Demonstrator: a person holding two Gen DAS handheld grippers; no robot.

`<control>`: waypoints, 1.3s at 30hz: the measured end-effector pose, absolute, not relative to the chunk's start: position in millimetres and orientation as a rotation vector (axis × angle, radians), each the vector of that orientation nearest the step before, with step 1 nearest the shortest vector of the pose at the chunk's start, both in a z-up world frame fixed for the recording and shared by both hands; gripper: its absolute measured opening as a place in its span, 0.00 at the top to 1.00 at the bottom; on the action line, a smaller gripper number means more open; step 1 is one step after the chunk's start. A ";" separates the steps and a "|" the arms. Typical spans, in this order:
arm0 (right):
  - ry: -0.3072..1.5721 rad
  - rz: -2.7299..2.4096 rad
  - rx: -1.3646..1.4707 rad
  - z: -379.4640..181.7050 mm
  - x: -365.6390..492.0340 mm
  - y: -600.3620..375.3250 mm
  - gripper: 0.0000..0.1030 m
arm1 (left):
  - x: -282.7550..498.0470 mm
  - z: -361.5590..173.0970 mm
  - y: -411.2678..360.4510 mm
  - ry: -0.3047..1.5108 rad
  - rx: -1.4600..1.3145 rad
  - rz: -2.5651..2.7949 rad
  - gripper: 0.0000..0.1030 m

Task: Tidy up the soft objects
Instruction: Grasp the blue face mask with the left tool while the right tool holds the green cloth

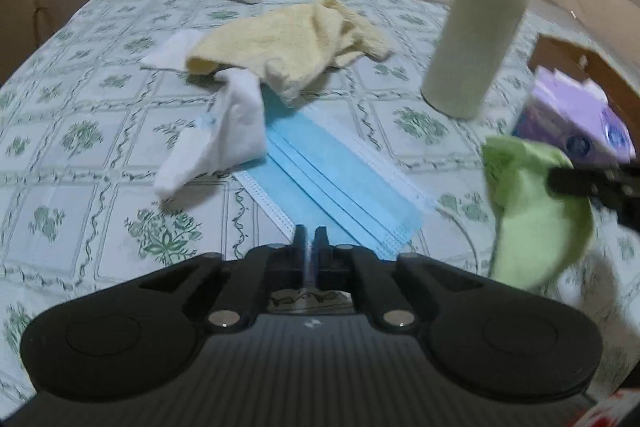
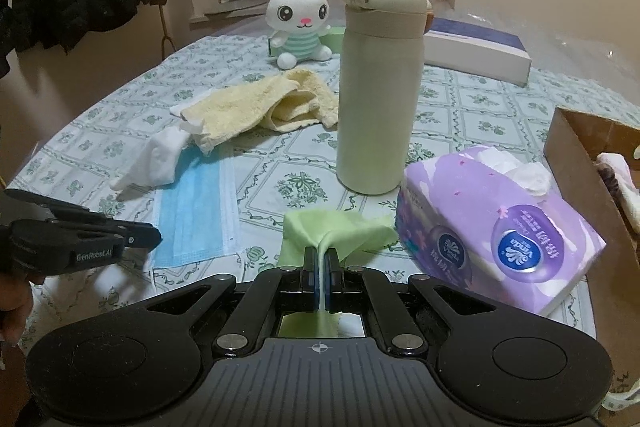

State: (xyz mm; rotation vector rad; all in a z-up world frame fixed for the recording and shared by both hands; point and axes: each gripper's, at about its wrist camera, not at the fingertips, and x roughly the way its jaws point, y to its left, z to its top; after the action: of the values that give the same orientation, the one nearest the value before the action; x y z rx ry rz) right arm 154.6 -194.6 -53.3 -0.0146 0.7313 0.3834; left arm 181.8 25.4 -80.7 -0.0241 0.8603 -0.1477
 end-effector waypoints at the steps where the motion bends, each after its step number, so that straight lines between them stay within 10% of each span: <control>1: 0.731 0.383 -0.012 -52.6 153.5 -195.6 0.98 | 183.9 -80.4 26.1 0.861 -0.043 -0.135 0.76; 5: 0.732 0.381 -0.008 -50.4 149.2 -199.7 0.98 | 196.8 -80.9 21.2 0.860 -0.132 -0.089 0.26; 19: 0.753 0.351 -0.001 -60.9 151.0 -223.5 0.98 | 240.3 -96.7 -31.7 0.810 -0.118 0.159 0.06; 22: 0.761 0.355 0.002 -64.7 151.5 -225.8 0.98 | 242.5 -97.6 -32.7 0.813 -0.072 0.140 0.14; 29: 0.764 0.379 0.012 -64.9 151.5 -222.2 0.98 | 227.8 -87.7 -13.7 0.821 -0.025 0.014 0.91; 39: 0.736 0.393 0.006 -51.4 134.8 -216.8 0.98 | 161.5 -75.1 5.1 0.874 0.054 -0.234 0.97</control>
State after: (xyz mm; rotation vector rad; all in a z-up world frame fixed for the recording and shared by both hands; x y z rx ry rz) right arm 134.8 -216.8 -51.4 0.0056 0.7365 0.3930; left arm 161.5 5.1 -75.1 0.0542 0.8738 -0.2342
